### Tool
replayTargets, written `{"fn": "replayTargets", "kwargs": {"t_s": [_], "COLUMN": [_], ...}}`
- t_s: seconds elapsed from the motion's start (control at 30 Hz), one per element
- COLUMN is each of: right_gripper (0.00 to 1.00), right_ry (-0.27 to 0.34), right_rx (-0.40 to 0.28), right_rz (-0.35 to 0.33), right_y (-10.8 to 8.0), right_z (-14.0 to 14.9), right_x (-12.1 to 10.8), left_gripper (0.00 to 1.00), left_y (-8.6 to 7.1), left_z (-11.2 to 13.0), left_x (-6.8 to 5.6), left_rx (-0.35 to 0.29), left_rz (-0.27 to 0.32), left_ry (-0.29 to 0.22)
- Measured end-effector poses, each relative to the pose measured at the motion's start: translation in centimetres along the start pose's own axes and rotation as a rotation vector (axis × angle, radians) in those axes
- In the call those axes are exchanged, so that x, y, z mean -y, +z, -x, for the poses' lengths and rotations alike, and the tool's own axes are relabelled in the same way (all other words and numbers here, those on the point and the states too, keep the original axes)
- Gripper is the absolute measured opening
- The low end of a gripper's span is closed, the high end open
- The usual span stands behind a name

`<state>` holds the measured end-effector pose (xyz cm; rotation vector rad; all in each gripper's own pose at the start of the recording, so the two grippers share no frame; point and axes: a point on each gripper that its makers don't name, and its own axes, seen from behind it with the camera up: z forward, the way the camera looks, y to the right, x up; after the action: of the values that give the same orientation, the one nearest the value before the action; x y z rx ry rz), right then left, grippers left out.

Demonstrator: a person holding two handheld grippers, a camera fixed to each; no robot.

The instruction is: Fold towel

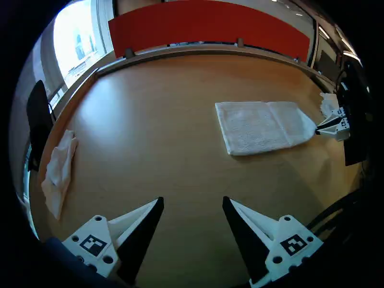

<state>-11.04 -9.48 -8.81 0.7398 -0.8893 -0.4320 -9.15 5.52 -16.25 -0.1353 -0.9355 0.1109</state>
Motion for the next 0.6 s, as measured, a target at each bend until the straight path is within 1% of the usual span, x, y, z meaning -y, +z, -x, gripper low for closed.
{"fn": "replayTargets", "kwargs": {"t_s": [0.27, 0.6], "right_gripper": [0.04, 0.04], "right_ry": [-0.008, -0.031], "right_rx": [-0.025, -0.082], "right_rz": [0.02, 0.042], "right_y": [-1.2, -3.3], "right_z": [-1.5, -4.9], "right_x": [-0.7, -1.3], "left_gripper": [0.91, 0.91], "left_y": [0.0, -0.2], "left_z": [-0.3, -0.9], "left_x": [-0.1, 0.0], "left_rx": [-0.006, -0.021], "left_rz": [0.014, 0.014], "left_ry": [-0.004, -0.01]}}
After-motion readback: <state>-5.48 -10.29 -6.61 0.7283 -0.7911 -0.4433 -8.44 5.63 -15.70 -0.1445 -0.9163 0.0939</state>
